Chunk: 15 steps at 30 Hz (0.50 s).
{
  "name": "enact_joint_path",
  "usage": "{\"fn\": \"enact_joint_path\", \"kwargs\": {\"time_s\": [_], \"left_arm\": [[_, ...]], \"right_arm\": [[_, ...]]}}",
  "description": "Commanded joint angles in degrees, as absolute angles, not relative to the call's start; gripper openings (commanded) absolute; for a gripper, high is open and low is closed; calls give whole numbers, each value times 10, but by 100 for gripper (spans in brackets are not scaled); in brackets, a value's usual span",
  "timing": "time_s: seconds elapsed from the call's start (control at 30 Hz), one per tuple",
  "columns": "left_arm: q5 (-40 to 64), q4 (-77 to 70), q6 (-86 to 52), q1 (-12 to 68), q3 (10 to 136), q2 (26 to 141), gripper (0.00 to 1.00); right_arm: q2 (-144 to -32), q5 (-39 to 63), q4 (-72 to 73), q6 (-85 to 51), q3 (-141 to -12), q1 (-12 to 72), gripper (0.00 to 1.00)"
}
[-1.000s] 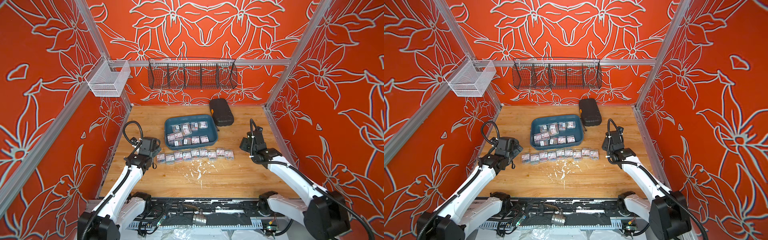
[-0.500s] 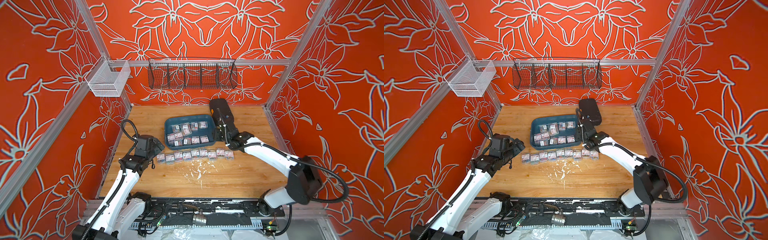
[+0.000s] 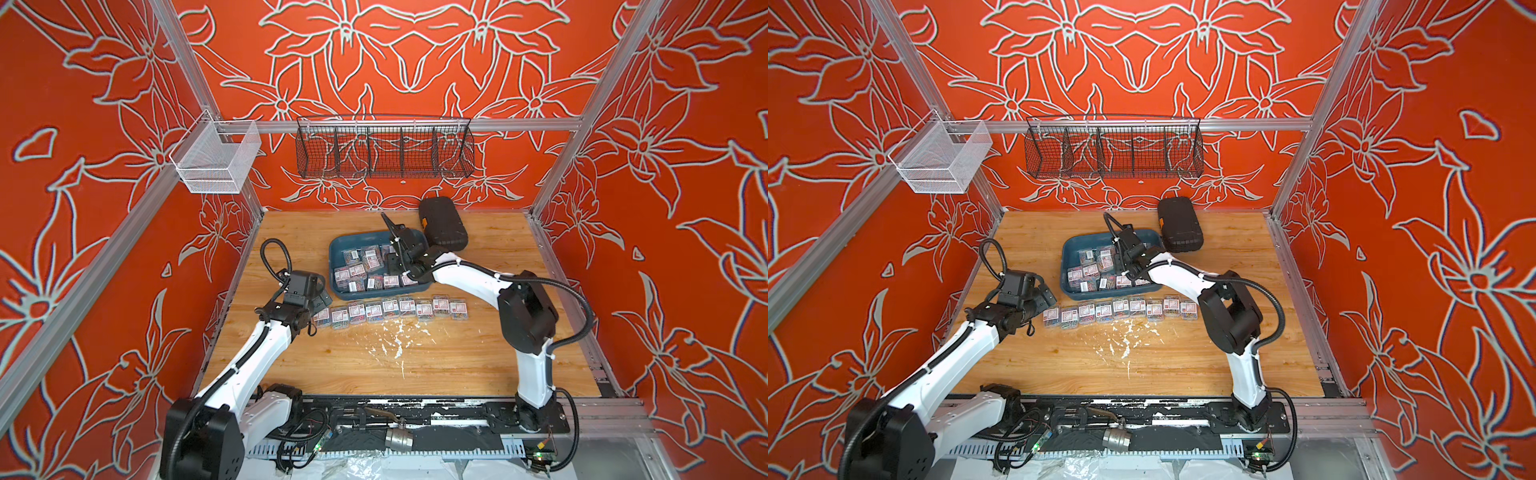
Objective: Take the paper clips out of the storage box
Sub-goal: Adjust the boxed paper clips in the storage box.
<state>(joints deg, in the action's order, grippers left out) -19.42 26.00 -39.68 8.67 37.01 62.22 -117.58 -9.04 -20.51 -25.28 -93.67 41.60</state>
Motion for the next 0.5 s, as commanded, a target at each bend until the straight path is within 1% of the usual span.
{"fn": "enact_joint_path", "kwargs": {"time_s": [0.0,0.13,0.33,0.47], "left_arm": [[-291,234,-418,78,357,639,97],[-259,171,-391,77,343,650,97],[-256,184,-395,76,360,682,97],[-220,166,-359,77,362,681,97]], "right_arm": [[-1225,-81,-244,-233,-992,424,67],[-1276,-84,-272,-232,-1050,428,70],[-1351,-77,-316,-248,-1129,430,73],[-1389,-70,-343,-262,-1169,429,75]]}}
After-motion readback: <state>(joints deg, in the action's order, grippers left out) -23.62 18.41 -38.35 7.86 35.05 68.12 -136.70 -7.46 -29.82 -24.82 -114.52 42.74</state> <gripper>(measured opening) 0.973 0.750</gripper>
